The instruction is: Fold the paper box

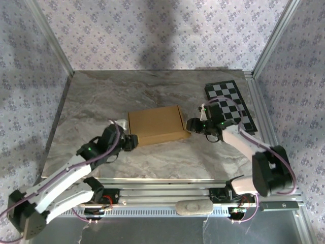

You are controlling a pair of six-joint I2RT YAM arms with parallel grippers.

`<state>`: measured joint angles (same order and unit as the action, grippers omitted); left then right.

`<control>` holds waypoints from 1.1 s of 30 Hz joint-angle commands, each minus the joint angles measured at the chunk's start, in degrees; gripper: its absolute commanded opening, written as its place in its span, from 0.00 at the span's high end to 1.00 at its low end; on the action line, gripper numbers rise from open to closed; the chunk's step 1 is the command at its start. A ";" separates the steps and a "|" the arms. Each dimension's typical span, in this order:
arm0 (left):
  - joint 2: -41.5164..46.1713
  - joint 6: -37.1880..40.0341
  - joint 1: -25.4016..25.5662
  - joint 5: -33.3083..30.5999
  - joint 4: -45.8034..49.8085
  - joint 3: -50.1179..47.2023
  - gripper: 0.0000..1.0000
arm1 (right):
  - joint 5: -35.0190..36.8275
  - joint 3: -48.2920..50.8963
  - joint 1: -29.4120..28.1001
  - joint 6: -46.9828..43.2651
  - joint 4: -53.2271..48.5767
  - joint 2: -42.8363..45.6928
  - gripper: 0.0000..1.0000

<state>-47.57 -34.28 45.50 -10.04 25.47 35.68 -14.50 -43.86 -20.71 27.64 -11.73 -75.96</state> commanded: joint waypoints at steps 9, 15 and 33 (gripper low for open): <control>-28.80 31.24 30.07 -44.31 -9.47 6.58 0.39 | 7.84 1.67 -0.41 3.12 -1.32 6.54 0.49; -46.10 40.50 31.68 -49.02 -14.14 13.61 0.31 | 7.12 0.36 0.42 2.77 -3.64 9.19 0.49; -65.70 41.58 26.05 -56.72 -17.93 20.80 0.61 | 4.40 1.83 1.33 3.65 -2.17 10.25 0.48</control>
<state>-111.83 8.32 72.69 -63.75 6.63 55.68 -9.39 -42.61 -19.73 30.65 -13.63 -65.89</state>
